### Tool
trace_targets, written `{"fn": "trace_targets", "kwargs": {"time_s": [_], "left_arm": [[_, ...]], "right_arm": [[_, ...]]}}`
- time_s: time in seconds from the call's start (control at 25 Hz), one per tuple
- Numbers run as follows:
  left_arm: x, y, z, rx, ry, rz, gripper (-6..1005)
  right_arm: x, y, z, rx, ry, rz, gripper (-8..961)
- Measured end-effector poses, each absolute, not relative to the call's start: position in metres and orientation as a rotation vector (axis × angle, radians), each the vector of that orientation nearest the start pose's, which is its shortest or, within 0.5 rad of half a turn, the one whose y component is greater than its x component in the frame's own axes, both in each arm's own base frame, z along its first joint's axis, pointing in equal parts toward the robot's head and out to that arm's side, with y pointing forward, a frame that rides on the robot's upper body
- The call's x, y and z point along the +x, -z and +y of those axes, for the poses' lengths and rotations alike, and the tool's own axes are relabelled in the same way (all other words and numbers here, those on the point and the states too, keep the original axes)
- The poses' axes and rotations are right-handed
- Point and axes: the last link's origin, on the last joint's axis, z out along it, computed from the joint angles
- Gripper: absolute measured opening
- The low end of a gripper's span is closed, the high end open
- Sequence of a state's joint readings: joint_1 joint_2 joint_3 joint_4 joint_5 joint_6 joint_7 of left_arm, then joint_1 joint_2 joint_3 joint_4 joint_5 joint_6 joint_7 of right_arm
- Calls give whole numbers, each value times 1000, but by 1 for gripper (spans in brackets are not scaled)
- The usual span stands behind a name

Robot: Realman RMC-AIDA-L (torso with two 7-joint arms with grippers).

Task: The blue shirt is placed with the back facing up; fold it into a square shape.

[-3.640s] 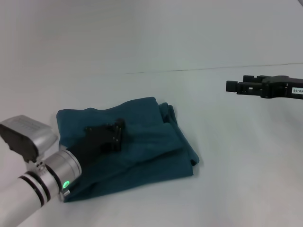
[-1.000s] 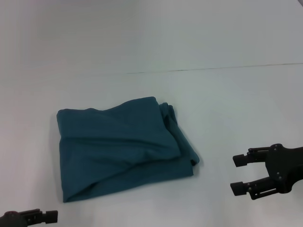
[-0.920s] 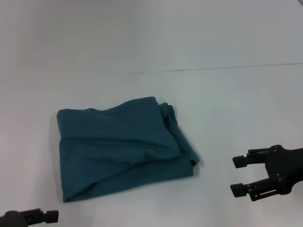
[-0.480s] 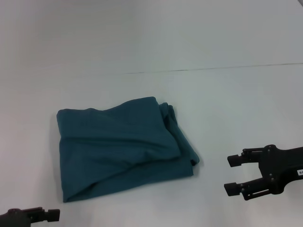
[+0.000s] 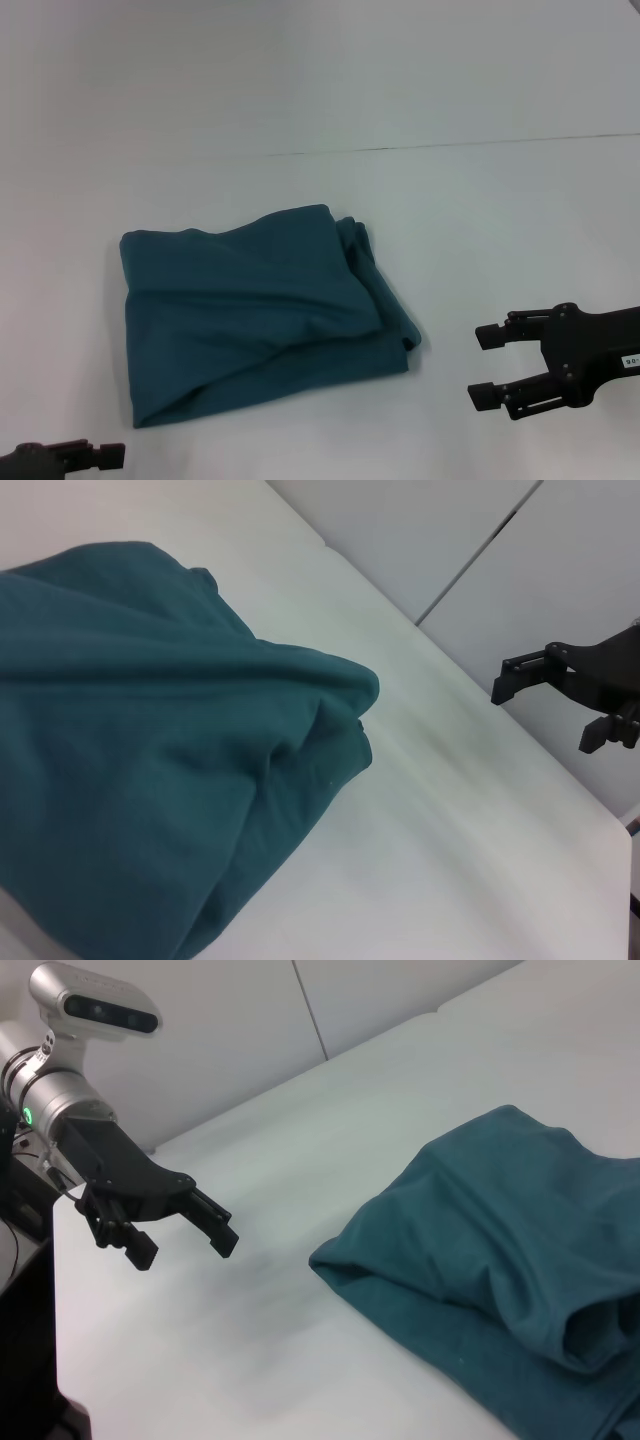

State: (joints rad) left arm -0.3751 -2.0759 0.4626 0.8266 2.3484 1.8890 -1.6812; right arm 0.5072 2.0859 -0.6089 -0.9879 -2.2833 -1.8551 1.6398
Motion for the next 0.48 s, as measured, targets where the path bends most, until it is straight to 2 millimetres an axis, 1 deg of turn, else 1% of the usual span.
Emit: {"fn": "trace_targets", "kwargs": {"time_s": [0.48], "left_arm": [[-321, -31, 244, -2744, 543, -1262, 921]], "right_arm": [[263, -43, 304, -2905, -422, 765, 925]]}}
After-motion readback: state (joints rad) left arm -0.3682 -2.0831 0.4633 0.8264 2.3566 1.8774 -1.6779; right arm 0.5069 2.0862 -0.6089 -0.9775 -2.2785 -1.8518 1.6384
